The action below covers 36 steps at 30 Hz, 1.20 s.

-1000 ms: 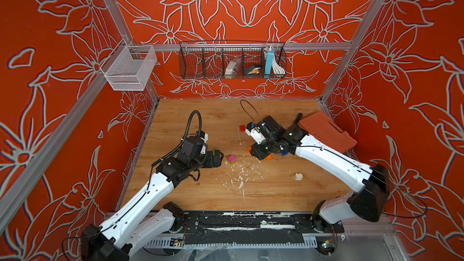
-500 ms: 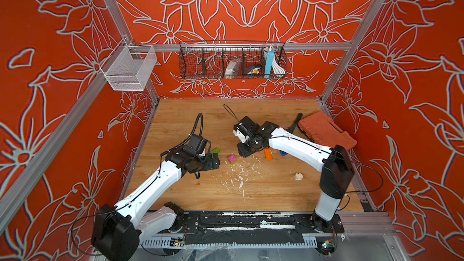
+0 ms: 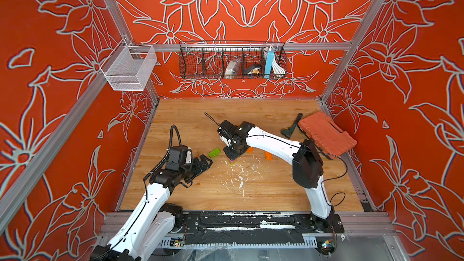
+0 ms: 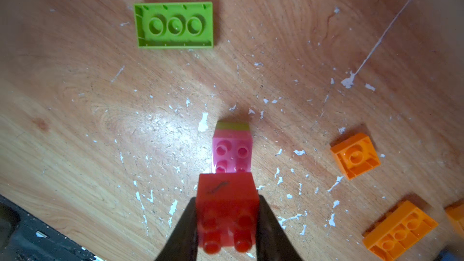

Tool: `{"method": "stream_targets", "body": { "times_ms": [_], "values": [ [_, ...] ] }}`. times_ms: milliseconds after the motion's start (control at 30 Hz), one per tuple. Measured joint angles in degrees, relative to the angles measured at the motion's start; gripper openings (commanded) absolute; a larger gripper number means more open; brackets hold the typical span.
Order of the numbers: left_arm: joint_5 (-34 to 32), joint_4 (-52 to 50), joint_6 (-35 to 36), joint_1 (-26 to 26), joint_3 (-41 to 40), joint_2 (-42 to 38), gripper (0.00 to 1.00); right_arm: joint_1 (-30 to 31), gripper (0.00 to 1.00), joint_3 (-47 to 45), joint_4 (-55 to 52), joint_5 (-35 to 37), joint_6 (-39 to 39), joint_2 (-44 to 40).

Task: Assemble the letter r with lego
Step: Assemble the lego brick with the lego brick.

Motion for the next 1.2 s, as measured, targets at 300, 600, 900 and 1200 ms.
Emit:
{"method": "stream_targets", "body": {
  "times_ms": [300,600,900,1200],
  "values": [
    [2.60,2.27,-1.38,0.28,-1.07,-1.84,0.99,-0.07,0.00,4.20,-4.00,0.83,0.07,3.76],
    [3.43,2.60,-1.36,0.28,-1.14,-1.73,0.98,-0.07,0.00,7.32,-5.73,0.83,0.79,6.10],
    [3.78,2.58,-1.29,0.28,-1.14,-1.49,0.98,-0.09,0.00,9.77,-7.08,0.79,2.21,8.44],
    [3.91,2.56,-1.31,0.28,-1.14,-1.53,0.99,-0.22,0.00,9.84,-7.63,0.79,2.89,8.79]
  ]
}}
